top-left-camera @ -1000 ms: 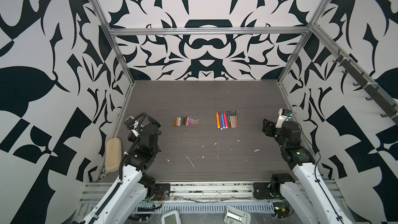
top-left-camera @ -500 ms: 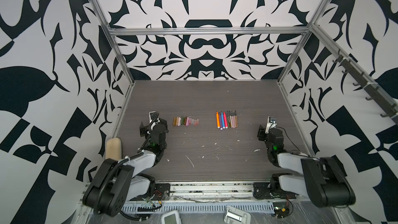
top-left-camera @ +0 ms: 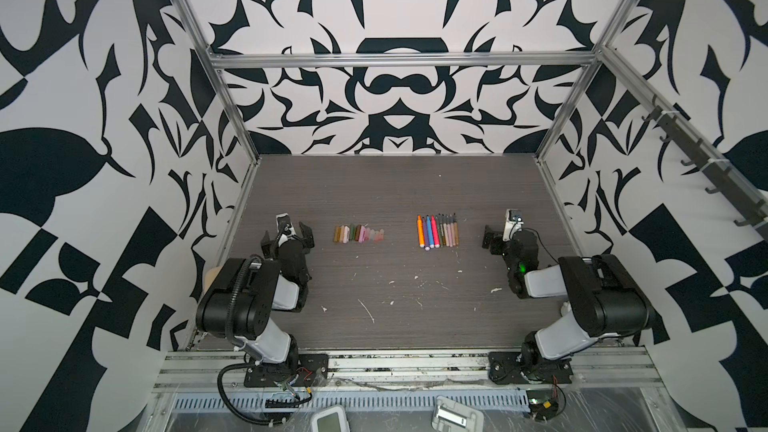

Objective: Open the pen caps

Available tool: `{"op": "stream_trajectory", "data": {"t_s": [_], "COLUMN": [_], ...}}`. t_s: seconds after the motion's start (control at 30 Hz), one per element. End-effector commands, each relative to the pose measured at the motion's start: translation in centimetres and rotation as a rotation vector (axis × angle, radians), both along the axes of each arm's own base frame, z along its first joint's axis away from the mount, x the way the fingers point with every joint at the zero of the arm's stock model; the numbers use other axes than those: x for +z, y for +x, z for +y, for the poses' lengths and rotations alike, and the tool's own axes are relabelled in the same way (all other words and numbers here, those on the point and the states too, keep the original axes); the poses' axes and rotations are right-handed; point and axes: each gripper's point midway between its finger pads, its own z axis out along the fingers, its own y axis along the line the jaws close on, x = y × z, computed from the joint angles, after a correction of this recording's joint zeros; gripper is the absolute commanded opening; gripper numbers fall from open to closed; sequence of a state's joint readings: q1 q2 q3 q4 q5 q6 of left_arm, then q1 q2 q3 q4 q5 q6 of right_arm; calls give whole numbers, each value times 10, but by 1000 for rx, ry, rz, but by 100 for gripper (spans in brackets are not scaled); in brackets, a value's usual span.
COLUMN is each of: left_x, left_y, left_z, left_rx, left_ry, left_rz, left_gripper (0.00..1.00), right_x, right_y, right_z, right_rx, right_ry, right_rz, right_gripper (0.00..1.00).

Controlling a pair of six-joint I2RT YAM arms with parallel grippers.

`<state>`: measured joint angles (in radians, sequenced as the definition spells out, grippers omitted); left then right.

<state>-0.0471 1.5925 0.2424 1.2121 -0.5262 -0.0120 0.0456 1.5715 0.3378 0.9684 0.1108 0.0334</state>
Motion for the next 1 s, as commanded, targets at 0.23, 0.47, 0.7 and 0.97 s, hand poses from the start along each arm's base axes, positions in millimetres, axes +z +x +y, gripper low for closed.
{"op": "stream_trajectory", "data": {"t_s": [0.23, 0.47, 0.7, 0.97], "left_x": [-11, -8, -8, -7], "left_y": [23, 24, 24, 25], "left_z": [-2, -6, -6, -6], "left_rx": [-88, -112, -113, -113], "left_ry": [-173, -163, -165, -165], "left_rz": [77, 60, 63, 61], "left_gripper": [99, 99, 99, 99], "right_x": [-1, 0, 0, 0], "right_y": [1, 0, 0, -1], "right_z": [9, 12, 13, 14], "right_rx": [50, 63, 64, 66], "right_ry": [1, -5, -15, -24], "right_rz": [23, 19, 20, 17], "right_gripper": [100, 100, 100, 100]}}
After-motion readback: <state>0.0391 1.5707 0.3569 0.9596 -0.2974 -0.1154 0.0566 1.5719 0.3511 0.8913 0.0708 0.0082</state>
